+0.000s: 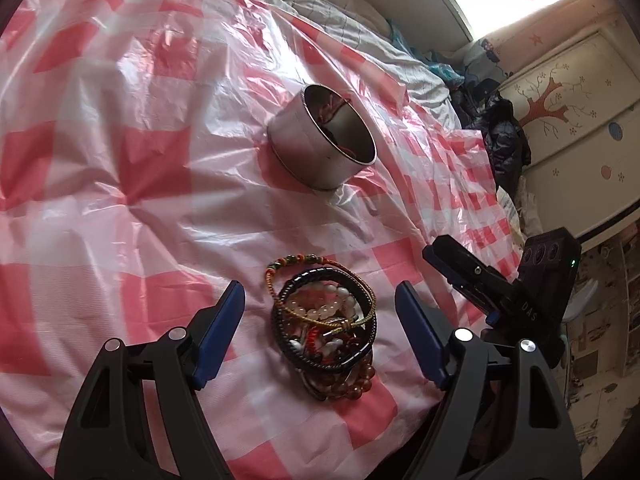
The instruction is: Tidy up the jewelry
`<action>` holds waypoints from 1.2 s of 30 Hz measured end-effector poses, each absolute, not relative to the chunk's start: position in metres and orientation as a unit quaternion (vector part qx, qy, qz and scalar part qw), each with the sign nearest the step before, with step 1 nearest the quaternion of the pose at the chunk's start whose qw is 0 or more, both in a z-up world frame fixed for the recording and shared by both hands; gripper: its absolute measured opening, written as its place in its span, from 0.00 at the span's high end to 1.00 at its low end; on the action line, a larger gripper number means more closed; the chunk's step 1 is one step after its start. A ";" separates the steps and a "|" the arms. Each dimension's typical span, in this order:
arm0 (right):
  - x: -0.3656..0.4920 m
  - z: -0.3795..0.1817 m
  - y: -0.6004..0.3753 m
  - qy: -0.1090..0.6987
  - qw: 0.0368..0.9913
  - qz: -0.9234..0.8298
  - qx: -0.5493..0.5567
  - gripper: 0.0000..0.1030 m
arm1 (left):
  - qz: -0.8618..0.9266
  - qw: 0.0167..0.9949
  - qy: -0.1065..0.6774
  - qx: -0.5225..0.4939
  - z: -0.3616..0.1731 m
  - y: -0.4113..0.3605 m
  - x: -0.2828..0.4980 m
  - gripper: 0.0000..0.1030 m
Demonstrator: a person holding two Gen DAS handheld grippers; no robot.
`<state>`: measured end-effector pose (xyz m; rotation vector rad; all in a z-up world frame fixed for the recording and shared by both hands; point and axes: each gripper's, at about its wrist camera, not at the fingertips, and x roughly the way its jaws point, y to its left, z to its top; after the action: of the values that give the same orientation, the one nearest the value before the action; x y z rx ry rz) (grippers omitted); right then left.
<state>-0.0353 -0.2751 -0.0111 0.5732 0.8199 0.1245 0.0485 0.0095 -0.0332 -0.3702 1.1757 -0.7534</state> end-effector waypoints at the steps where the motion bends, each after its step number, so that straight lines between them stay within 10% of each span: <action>1: -0.035 -0.011 -0.276 0.392 0.876 0.060 0.275 0.26 | -0.344 0.751 0.540 -0.161 -0.034 0.005 0.047 0.29; 9: -0.033 -0.009 -0.274 0.389 0.877 0.070 0.275 0.24 | -0.330 0.752 0.550 -0.153 -0.044 -0.005 0.052 0.43; 17: -0.033 -0.009 -0.273 0.388 0.877 0.074 0.274 0.23 | -0.329 0.765 0.534 -0.144 -0.042 -0.006 0.055 0.99; 29: -0.032 -0.011 -0.271 0.394 0.873 0.082 0.274 0.23 | -0.347 0.746 0.544 -0.166 -0.040 -0.001 0.065 0.98; 33: -0.032 -0.012 -0.270 0.395 0.873 0.083 0.273 0.23 | -0.336 0.747 0.554 -0.150 -0.047 -0.015 0.064 0.65; 36: -0.031 -0.012 -0.270 0.396 0.873 0.084 0.272 0.23 | -0.336 0.751 0.552 -0.139 -0.049 -0.024 0.064 0.60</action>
<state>-0.0314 -0.2696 -0.0117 0.5693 0.8266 0.1762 0.0637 -0.0243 -0.0489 -0.3039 1.2050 -0.7334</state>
